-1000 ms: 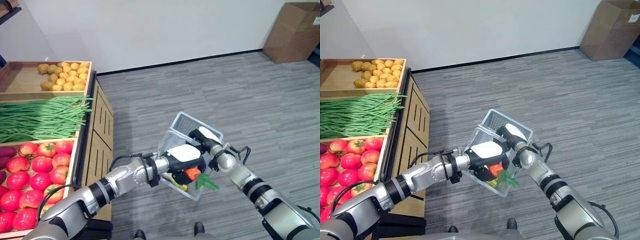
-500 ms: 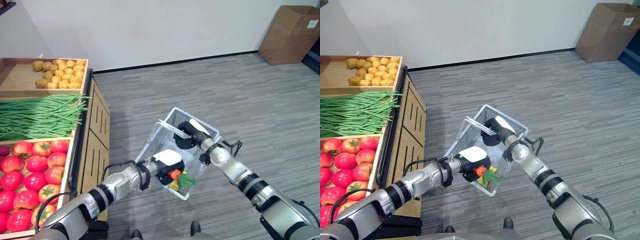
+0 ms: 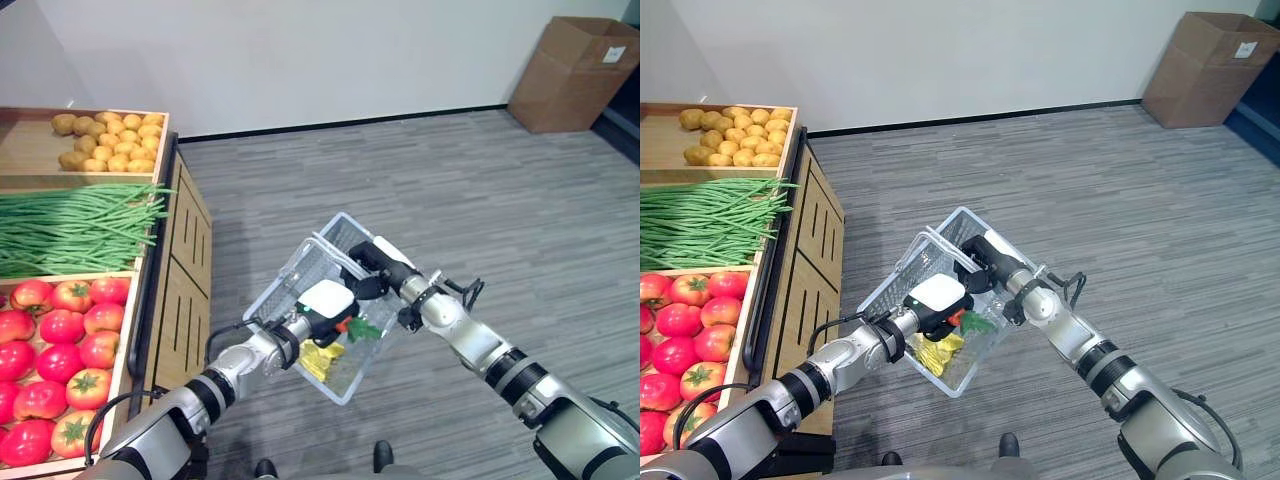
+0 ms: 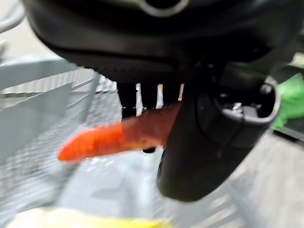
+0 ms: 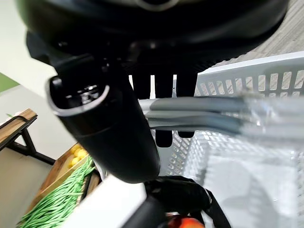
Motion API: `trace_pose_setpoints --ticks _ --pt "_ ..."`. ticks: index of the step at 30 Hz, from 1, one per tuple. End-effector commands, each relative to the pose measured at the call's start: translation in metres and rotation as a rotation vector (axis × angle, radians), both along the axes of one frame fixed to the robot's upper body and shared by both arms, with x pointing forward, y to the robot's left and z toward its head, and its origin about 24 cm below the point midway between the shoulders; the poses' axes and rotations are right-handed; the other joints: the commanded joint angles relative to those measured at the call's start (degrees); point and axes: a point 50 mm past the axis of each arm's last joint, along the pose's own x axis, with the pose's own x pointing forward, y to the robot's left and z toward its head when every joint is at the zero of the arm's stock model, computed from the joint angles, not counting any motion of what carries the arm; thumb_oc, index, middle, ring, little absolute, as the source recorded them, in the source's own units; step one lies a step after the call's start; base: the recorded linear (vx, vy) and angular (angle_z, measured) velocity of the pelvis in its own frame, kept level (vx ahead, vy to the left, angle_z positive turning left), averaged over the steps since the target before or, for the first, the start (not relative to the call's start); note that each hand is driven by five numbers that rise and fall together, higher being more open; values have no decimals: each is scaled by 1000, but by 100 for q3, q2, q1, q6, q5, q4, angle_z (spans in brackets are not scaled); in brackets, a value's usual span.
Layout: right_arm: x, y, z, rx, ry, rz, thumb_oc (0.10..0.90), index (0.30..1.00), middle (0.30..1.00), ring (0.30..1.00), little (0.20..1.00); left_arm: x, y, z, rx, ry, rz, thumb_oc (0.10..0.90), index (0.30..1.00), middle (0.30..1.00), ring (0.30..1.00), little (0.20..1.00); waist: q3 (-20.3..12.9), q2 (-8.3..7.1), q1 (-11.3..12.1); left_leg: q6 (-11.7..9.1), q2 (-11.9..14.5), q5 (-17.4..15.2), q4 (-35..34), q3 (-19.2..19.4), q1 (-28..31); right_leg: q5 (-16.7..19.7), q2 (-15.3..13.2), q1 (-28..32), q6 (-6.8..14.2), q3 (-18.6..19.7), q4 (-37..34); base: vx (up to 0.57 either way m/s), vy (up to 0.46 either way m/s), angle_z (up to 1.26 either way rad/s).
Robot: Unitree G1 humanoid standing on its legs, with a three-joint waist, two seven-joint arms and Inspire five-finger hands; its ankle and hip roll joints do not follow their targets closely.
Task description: Get the vegetables into the basket
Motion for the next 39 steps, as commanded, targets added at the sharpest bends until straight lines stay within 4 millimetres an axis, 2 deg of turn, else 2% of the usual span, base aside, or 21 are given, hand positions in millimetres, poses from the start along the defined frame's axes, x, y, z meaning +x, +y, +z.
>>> trace_pose_setpoints --ticks 1,9,10,12,17,18,20,21,25,26,27,29,30,31,35,37,38,39 --pt "8 50 97 290 -360 190 400 300 300 300 300 24 -12 22 -8 -116 -16 900 1000 1000 1000 1000 -352 -157 52 -129 120 -230 5 -368 -45 -91 -253 94 370 -240 -1 1 -2 -6" --pt "13 39 86 270 -332 126 400 300 300 300 300 20 -11 24 -40 -111 -19 900 1000 1000 1000 1000 -366 -148 90 -114 114 -226 5 -396 -53 -96 -262 117 364 -278 -1 0 0 0" --pt "18 23 71 227 -299 41 400 300 300 300 300 13 -19 39 -168 -106 -65 900 1000 1000 1000 1000 -349 -138 142 -102 97 -229 5 -436 -63 -97 -270 137 359 -302 -1 0 0 0" --pt "20 13 66 205 -292 -3 400 300 300 300 300 8 -19 46 -232 -88 -84 900 1000 1000 1000 1000 -349 -141 170 -97 93 -230 5 -463 -66 -106 -278 156 359 -324 -1 -7 -5 6" --pt "23 -31 41 116 -248 -183 400 300 300 300 300 -23 -17 71 -508 99 -183 900 1000 1000 1000 1000 -361 -112 268 -74 61 -226 5 -585 -96 -120 -293 219 366 -434 -1 2 -2 9" --pt "23 -30 40 117 -248 -182 400 300 300 300 300 -23 -15 72 -508 104 -183 900 1000 1000 1000 1000 -367 -119 264 -74 61 -227 5 -588 -95 -121 -293 221 366 -437 -1 6 2 13" --pt "23 -49 28 67 -225 -262 400 300 300 300 300 -35 -6 77 -615 211 -175 900 1000 1000 1000 1000 -377 -98 320 -63 49 -225 5 -637 -101 -119 -302 250 367 -485 -1 -3 9 19" --pt "21 -69 10 14 -177 -348 400 300 300 300 300 -47 7 80 -782 345 -134 900 1000 1000 1000 1000 -381 -71 370 -59 30 -221 5 -686 -109 -116 -314 270 370 -526 -1 -14 13 13" --pt "13 -92 -10 -50 -115 -428 400 300 300 300 300 -56 27 77 -920 480 -48 900 1000 1000 1000 1000 -374 -45 444 -60 15 -198 5 -747 -139 -101 -326 276 371 -583 -1 -18 5 13" --pt "4 -105 -25 -69 -67 -475 400 300 300 300 300 -62 42 66 -975 548 47 900 1000 1000 1000 1000 -373 -33 465 -60 0 -188 5 -788 -156 -100 -331 290 373 -620 -1 -10 1 9" --pt "0 -110 -30 -83 -48 -489 400 300 300 300 300 -65 47 61 -991 579 79 900 1000 1000 1000 1000 -373 -25 472 -59 -7 -186 5 -801 -156 -101 -333 300 374 -638 -1 -11 -7 8" --pt "-21 -136 -54 -157 39 -565 400 300 300 300 300 -79 75 25 -964 654 285 900 1000 1000 1000 1000 -350 -14 536 -56 -24 -158 5 -876 -185 -106 -346 325 377 -692 -1 -6 -21 19" --pt "-24 -141 -58 -170 53 -585 400 300 300 300 300 -82 80 16 -953 675 321 900 1000 1000 1000 1000 -353 -8 538 -57 -27 -153 5 -893 -198 -110 -347 329 377 -709 -1 -9 -28 25" --pt "-33 -156 -67 -217 98 -637 400 300 300 300 300 -93 94 -12 -895 729 457 900 1000 1000 1000 1000 -332 -11 563 -59 -27 -131 5 -900 -223 -107 -347 322 381 -735 -1 -20 -23 19" --pt "-53 -189 -85 -330 224 -745 400 300 300 300 300 -125 122 -72 -683 781 732 900 1000 1000 1000 1000 -224 38 619 -73 -18 -77 5 -950 -346 -91 -352 235 380 -773 -1 -43 -21 12" --pt "-59 -197 -88 -375 259 -760 400 300 300 300 300 -138 130 -92 -628 796 863 900 1000 1000 1000 1000 -181 51 618 -82 -5 -54 5 -946 -395 -77 -345 183 376 -771 -1 -35 -27 16" --pt "-60 -199 -89 -387 272 -764 400 300 300 300 300 -141 131 -97 -607 791 890 900 1000 1000 1000 1000 -165 58 622 -85 0 -48 5 -950 -412 -74 -343 170 375 -769 -1 -34 -35 0" --pt "-62 -205 -89 -421 289 -762 400 300 300 300 300 -152 138 -109 -561 808 977 900 1000 1000 1000 1000 -129 70 638 -95 12 -25 5 -946 -444 -64 -333 136 366 -752 -1 -38 -45 -8"
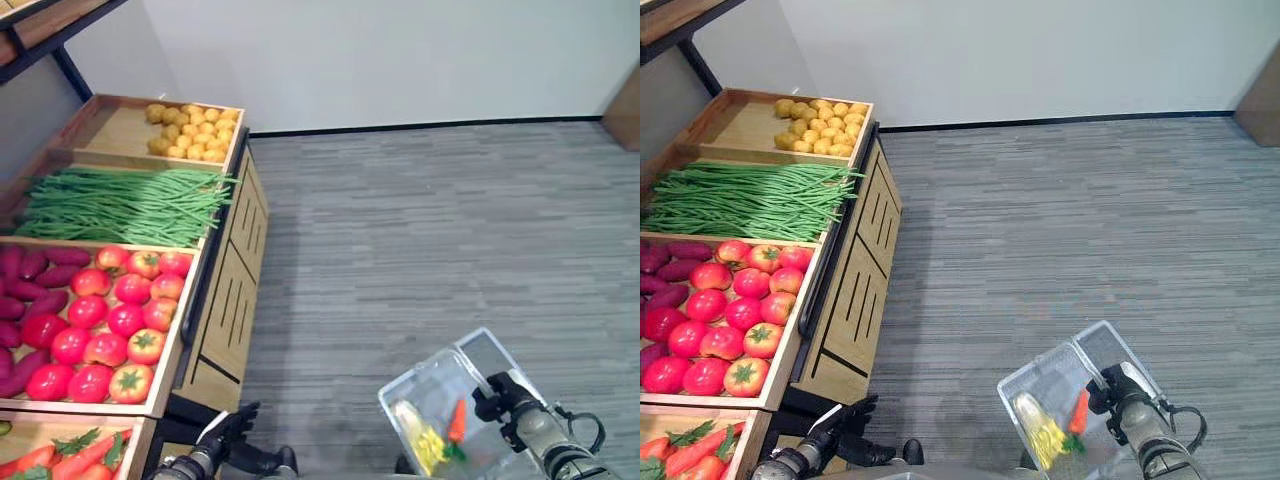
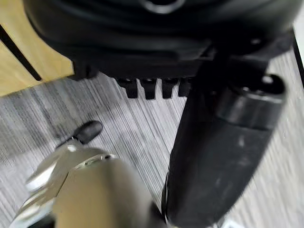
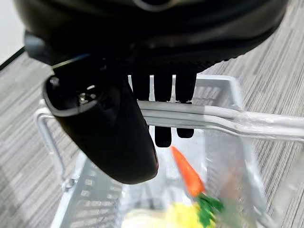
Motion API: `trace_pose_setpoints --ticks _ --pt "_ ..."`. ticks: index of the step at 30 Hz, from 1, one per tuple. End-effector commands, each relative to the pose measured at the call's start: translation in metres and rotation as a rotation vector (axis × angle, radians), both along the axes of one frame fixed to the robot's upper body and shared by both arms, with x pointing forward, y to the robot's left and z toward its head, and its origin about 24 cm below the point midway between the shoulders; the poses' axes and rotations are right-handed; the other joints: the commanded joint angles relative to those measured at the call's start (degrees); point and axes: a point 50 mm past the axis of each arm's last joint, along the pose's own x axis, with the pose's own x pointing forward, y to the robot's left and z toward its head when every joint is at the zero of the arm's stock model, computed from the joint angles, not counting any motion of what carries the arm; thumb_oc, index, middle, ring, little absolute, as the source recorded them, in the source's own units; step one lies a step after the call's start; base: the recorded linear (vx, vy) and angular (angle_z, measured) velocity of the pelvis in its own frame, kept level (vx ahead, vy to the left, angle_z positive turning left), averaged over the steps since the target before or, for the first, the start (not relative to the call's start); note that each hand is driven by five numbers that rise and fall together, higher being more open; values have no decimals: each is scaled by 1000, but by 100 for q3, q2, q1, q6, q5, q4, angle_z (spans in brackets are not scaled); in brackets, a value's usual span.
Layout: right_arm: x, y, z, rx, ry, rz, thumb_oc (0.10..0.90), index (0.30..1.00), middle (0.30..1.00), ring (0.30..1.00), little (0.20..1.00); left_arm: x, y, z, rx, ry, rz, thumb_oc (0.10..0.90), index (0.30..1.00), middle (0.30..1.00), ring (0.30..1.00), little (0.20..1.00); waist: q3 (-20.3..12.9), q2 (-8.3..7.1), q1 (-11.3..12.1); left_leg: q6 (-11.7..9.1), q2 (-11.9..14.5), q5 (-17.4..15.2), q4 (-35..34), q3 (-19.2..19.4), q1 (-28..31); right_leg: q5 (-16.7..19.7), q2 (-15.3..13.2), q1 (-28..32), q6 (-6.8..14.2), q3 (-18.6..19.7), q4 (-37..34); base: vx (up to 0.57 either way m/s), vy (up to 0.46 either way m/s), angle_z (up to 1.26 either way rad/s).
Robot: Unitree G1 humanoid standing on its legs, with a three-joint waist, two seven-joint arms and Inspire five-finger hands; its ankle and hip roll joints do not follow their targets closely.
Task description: Get the vegetables into the basket
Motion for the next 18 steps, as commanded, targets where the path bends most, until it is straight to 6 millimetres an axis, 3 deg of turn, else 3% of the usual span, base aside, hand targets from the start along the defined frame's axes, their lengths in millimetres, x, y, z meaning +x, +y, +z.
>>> trace_pose_setpoints --ticks 1,4,5,7,12,18 --pt "78 -15 65 -137 -277 103 400 300 300 300 300 14 13 3 161 -31 -76 900 1000 1000 1000 1000 -61 -297 38 -137 66 -86 5 -273 -241 92 -223 -93 304 -103 32 -39 -44 -9" --pt "80 -22 70 -176 -266 92 400 300 300 300 300 3 18 -5 214 32 -27 900 1000 1000 1000 1000 3 -264 53 -150 83 -66 5 -254 -276 99 -201 -165 291 -66 32 -30 -36 -8" --pt "84 -23 75 -185 -284 87 425 336 336 336 336 -2 21 -8 239 56 7 900 1000 1000 1000 1000 49 -241 52 -161 98 -48 5 -239 -302 108 -187 -209 282 -47 32 -20 -23 -5" --pt "84 -27 77 -193 -291 70 900 1000 1000 1000 1000 -8 23 -11 262 82 21 900 1000 1000 1000 1000 72 -222 51 -171 115 -36 5 -225 -319 110 -170 -247 272 -14 32 -10 -33 -8" --pt "71 -34 69 -183 -236 24 900 1000 1000 1000 1000 -33 23 -20 303 193 20 900 1000 1000 1000 1000 118 -219 63 -195 178 -16 5 -222 -297 83 -105 -266 237 4 32 29 -41 -4" --pt "58 -41 63 -177 -199 -18 900 1000 1000 1000 1000 -37 25 -21 293 209 80 900 1000 1000 1000 1000 96 -242 61 -207 188 -23 5 -260 -268 38 -74 -206 223 -52 32 15 -8 0"
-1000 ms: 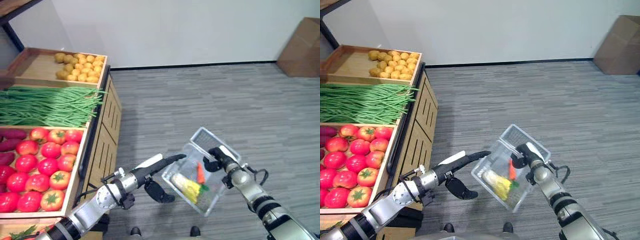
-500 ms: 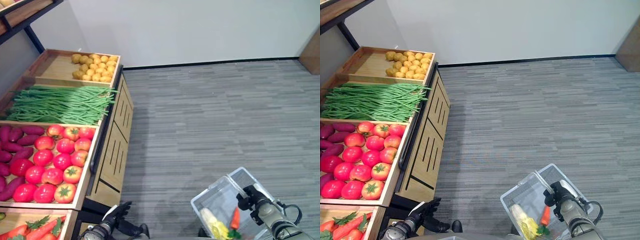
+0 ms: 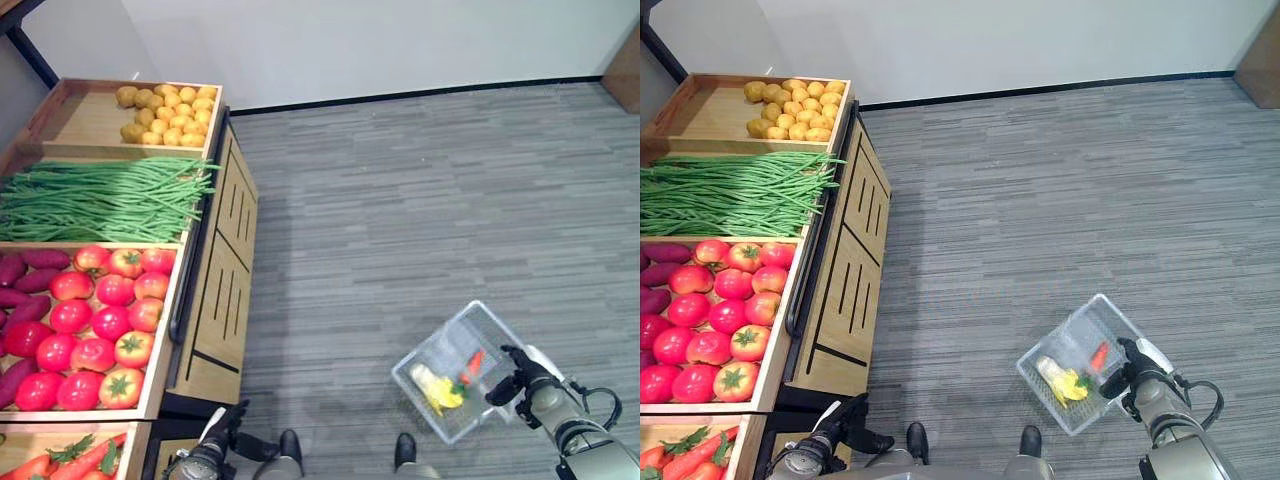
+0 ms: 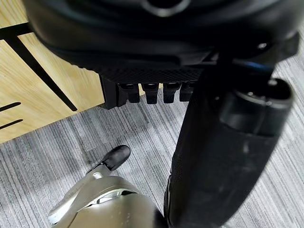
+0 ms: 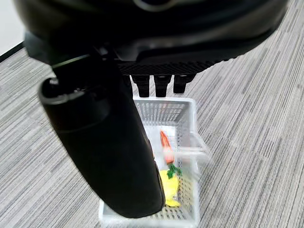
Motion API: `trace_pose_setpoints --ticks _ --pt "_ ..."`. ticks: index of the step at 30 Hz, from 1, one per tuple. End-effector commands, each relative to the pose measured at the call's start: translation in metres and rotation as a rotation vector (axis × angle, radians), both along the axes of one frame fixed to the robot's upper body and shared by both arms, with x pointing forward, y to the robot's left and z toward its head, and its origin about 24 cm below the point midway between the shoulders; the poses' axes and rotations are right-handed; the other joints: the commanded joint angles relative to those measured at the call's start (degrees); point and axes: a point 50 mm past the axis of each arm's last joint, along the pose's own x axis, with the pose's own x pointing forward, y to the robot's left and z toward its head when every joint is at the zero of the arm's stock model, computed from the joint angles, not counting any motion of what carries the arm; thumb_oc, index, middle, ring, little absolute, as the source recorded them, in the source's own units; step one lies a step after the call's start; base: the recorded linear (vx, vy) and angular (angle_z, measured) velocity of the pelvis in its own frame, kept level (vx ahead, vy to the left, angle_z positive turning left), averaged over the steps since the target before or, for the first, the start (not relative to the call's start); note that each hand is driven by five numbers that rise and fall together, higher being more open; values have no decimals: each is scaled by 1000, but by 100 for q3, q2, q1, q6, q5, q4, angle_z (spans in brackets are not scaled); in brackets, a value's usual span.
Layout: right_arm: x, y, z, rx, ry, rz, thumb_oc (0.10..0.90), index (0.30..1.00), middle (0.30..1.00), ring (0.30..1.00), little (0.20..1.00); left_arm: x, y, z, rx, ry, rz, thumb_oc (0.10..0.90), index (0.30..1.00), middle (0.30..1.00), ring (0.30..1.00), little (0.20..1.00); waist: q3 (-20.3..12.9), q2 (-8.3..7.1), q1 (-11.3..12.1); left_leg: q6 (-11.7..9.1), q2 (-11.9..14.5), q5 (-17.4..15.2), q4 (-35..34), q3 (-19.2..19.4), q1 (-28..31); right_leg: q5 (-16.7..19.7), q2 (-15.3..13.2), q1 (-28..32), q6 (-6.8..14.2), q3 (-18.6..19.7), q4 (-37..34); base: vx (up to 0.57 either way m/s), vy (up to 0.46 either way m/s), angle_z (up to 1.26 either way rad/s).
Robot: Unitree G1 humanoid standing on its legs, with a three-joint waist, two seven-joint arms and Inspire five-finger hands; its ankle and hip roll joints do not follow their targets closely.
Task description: Get the vegetables into the basket
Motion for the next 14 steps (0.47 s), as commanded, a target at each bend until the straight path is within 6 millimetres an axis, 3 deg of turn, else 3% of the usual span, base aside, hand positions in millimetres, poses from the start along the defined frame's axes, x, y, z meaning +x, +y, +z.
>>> trace_pose_setpoints --ticks 1,5,6,7,9,11,14 --pt "28 -18 34 -83 -132 -29 900 1000 1000 1000 1000 -42 25 -7 112 179 -16 900 1000 1000 1000 1000 -225 -357 134 -184 87 -27 3 -403 -145 5 -181 -6 272 -184 32 0 0 0" --pt "17 -20 26 -73 -119 -57 900 1000 1000 1000 1000 -45 26 -8 108 184 27 900 1000 1000 1000 1000 -230 -381 117 -176 79 -49 3 -415 -117 -12 -179 33 274 -207 32 10 4 0" --pt "-6 -11 5 2 -96 -117 900 1000 1000 1000 1000 -49 27 -9 107 195 99 900 1000 1000 1000 1000 -255 -422 90 -165 62 -80 3 -419 -81 -21 -186 73 279 -227 32 49 16 8" --pt "-16 -5 -6 36 -74 -134 900 1000 1000 1000 1000 -52 28 -10 115 205 120 900 1000 1000 1000 1000 -271 -436 83 -160 56 -97 3 -428 -62 -26 -194 97 278 -231 32 68 15 10" --pt "-69 35 -53 253 18 -258 900 1000 1000 1000 1000 -62 29 -12 127 214 230 900 1000 1000 1000 1000 -340 -518 46 -141 35 -141 3 -470 2 -58 -206 199 277 -286 32 63 6 8" --pt "-94 55 -70 344 83 -289 900 1000 1000 1000 1000 -72 30 -13 118 247 284 900 1000 1000 1000 1000 -380 -562 25 -142 32 -151 3 -476 30 -74 -210 243 277 -310 32 32 4 13" --pt "-134 71 -86 357 247 -272 900 1000 1000 1000 1000 -79 27 -14 105 262 290 900 1000 1000 1000 1000 -428 -590 4 -129 14 -175 3 -529 65 -83 -224 315 276 -354 32 7 3 3"
